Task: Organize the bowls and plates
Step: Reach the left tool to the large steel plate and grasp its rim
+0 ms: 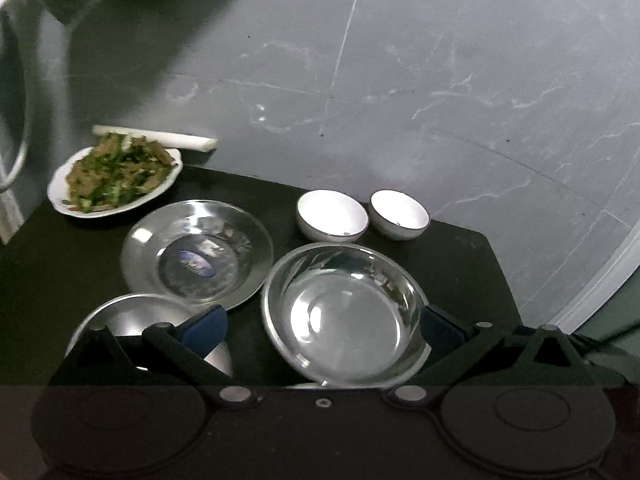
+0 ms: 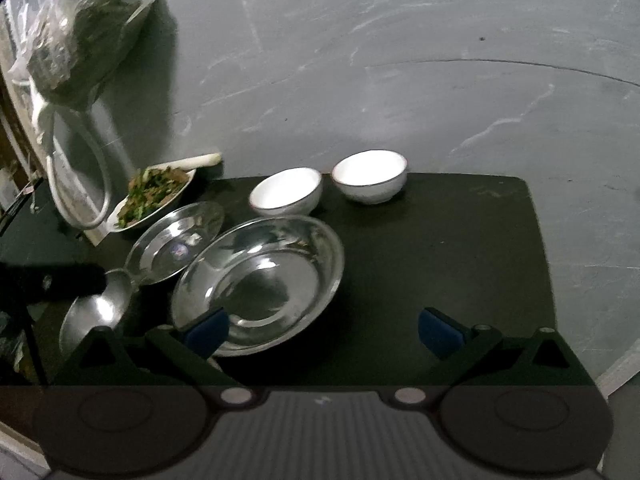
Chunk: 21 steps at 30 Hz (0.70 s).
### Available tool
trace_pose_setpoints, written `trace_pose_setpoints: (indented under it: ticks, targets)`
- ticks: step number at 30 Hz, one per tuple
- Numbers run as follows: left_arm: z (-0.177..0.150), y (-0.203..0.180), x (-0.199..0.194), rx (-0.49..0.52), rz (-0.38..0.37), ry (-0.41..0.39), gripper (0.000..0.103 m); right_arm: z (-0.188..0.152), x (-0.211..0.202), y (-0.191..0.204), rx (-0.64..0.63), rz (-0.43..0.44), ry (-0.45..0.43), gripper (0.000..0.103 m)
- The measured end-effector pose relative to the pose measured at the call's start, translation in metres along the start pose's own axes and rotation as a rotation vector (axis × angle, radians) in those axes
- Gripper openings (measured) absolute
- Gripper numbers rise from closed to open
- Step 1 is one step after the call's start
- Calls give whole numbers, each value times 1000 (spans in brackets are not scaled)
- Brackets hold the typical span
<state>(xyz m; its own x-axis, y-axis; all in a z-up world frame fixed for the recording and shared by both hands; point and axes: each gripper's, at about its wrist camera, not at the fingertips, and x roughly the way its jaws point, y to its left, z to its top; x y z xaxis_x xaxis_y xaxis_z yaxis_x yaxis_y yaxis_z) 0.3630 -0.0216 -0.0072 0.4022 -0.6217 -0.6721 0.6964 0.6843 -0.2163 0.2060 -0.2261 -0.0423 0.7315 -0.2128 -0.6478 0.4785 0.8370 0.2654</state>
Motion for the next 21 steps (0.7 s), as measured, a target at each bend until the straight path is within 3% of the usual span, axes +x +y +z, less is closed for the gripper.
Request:
trace_pose_setpoints:
  ticks: [4,10,15,21]
  targets:
    - [4,0,27,-47,3,53,102,2,4,-9,13,-26,2,103]
    - [5,0,53,-93,73,142,101,2,17,-11,38,-9,26,103]
    - [3,-2,67,-93,101,188,92,4,27,-6,26,11,31,103]
    - [2,-3,78,-115,108,214,80,9,40,-6,37,32,49,92]
